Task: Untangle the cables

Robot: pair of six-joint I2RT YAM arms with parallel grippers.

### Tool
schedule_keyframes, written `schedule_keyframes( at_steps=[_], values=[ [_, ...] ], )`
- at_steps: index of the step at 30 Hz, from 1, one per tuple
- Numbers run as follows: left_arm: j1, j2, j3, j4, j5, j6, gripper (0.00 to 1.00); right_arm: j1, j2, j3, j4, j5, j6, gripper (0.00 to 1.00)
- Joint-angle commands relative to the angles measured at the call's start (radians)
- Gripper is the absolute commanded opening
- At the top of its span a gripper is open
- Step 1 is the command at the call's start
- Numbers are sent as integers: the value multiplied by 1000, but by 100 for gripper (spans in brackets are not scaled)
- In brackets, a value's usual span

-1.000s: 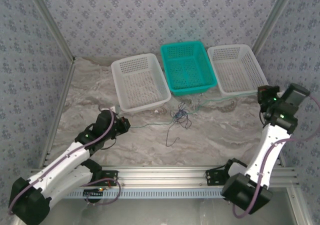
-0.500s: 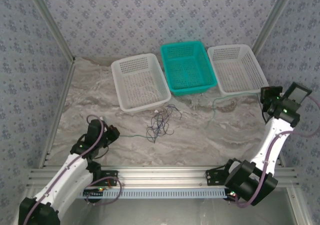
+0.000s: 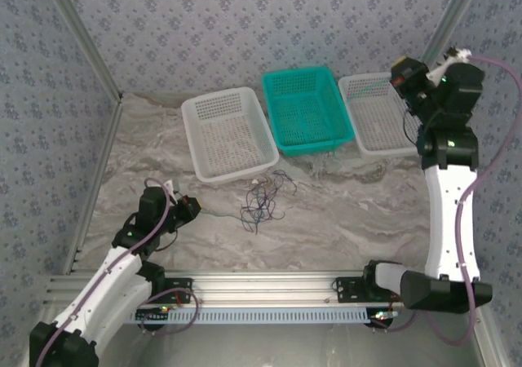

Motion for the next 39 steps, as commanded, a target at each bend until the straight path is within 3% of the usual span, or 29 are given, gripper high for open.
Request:
schedule_keyframes(
  at_steps=[1,4,8,13,18,21,25,28,29,30,32,36,39],
  values=[
    [-23,-24,70,40,23,73,0,103,94,29,210,194,-172,0],
    [-41,-13,93,47,20,108,0,163,223,90,308,202,-280,0],
    [-69,4,130,57,44,139,0,213,414,239,213,280,-392,0],
    [-129,24,183,53,38,186,0,215,630,351,67,258,-349,0],
    [-178,73,256,50,20,212,0,226,837,509,-197,251,-196,0],
    [-196,125,304,52,10,212,0,236,963,638,-322,231,-119,17],
    [-231,204,369,69,14,234,0,235,1087,824,-470,206,-70,52],
    [-262,255,415,81,3,247,0,237,1067,847,-481,218,-63,72],
    [-271,271,426,90,0,248,0,237,1046,847,-480,220,-64,83],
    [-280,286,437,100,-2,247,0,236,1021,847,-481,213,-69,85],
    [-301,312,455,123,1,250,0,234,966,844,-492,197,-84,100],
    [-338,380,523,132,0,259,0,236,788,750,-516,90,-159,100],
    [-355,427,577,140,1,267,0,256,565,480,-394,-47,-251,99]
  ],
)
